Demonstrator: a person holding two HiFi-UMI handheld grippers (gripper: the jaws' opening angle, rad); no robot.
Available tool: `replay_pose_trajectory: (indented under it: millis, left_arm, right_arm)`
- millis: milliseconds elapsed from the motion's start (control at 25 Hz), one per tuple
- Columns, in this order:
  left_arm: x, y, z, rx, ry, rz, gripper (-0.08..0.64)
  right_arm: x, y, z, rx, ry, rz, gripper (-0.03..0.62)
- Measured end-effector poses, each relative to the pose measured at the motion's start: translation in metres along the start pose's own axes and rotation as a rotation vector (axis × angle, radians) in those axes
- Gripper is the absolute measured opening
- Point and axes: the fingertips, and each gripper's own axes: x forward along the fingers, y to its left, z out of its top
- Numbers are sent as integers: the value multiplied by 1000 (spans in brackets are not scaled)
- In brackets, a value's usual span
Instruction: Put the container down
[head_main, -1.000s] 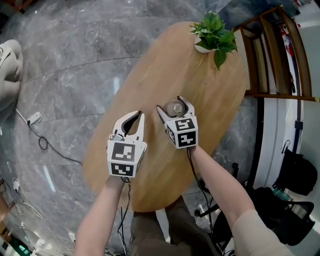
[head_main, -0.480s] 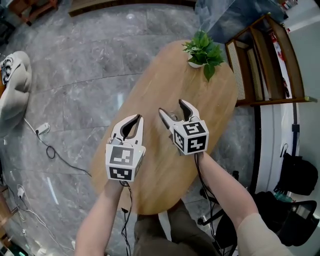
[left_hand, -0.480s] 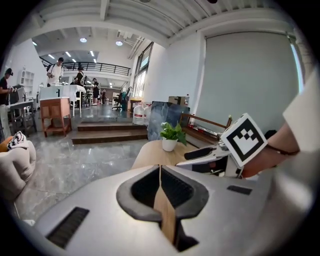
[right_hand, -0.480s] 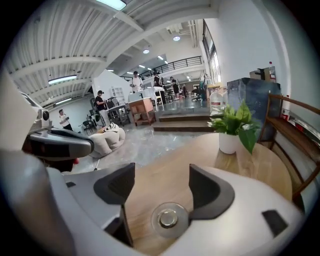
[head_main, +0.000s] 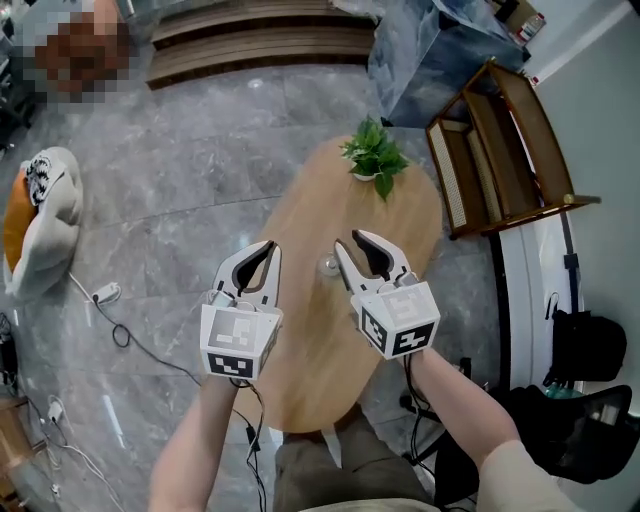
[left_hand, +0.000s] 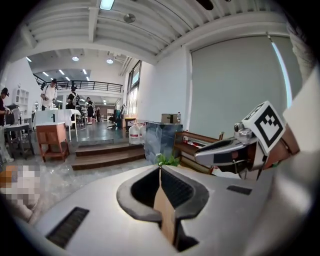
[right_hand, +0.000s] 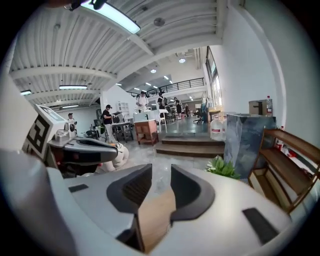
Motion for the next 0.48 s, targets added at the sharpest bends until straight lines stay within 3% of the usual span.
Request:
replay_pose_trajectory:
  millis: [320,480]
  left_arm:
    - [-84,-28,101,35,-97,-25,12]
    - [-128,-42,144,53,-149,-28,12]
  right_arm:
    - [-111,49,109,10,-123,44,52]
    - [-162,75,144,-23,-170,76,37]
